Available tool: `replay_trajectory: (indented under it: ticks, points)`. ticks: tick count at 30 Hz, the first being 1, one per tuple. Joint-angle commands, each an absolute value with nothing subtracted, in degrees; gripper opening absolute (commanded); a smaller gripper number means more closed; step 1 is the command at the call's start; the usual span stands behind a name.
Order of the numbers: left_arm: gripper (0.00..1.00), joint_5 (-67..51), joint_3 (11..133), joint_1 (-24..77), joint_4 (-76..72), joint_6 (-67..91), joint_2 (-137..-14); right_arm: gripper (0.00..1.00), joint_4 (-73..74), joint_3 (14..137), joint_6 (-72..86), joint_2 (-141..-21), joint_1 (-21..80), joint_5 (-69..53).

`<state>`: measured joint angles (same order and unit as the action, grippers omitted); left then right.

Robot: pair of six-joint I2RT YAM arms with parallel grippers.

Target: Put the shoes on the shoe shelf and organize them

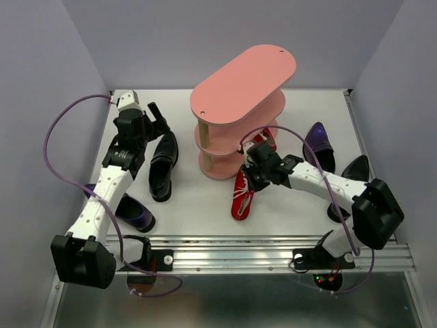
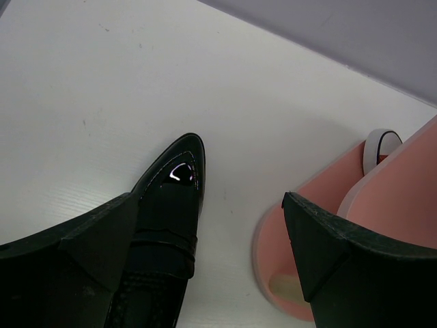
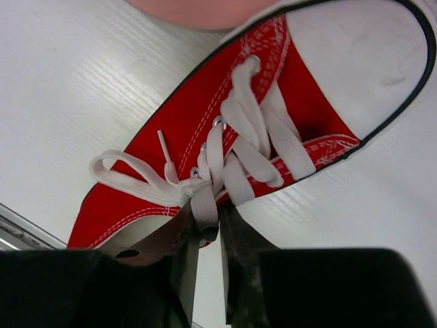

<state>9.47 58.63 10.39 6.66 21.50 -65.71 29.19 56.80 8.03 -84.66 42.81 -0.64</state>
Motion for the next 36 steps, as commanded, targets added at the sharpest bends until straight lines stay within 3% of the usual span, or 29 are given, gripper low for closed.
replay_trajectory:
  ticks: [1,2,3,6,9,14,17,22,30,36]
  points:
    - [0.99,9.76,58.53,10.37,4.39,21.36,-64.51,0.29,27.96,60.03,2.46,-81.75,43.15,4.38]
    - [0.99,9.58,58.62,10.37,4.39,21.53,-64.6,0.35,27.25,59.16,2.72,-80.78,43.15,4.74]
    - [0.99,9.49,58.71,10.37,4.48,21.71,-64.77,0.56,26.64,58.72,3.77,-78.68,43.15,5.36]
    - [0.99,9.32,58.71,10.28,4.48,21.97,-65.04,0.66,25.14,56.44,7.88,-75.6,43.15,8.68]
    - [0.99,9.32,58.89,10.28,4.4,22.06,-65.13,0.68,25.05,53.71,12.73,-71.82,43.15,11.59]
    - [0.99,9.23,59.06,10.28,4.13,22.24,-65.83,0.84,25.05,48.96,23.27,-64.53,43.15,17.14]
    - [0.99,8.7,59.15,10.37,4.04,22.76,-66.27,0.87,24.35,45.89,29.6,-61.62,43.15,15.56]
    - [0.99,8.26,58.89,10.28,3.69,23.29,-66.27,0.9,22.41,42.19,36.38,-58.36,43.15,9.16]
    - [0.99,7.91,58.97,10.37,3.43,23.55,-66.45,0.84,17.23,36.65,39.99,-59.15,43.15,4.83]
    - [0.99,7.82,59.06,10.28,3.51,23.64,-66.62,0.61,12.22,34.72,40.08,-63.36,43.15,2.64]
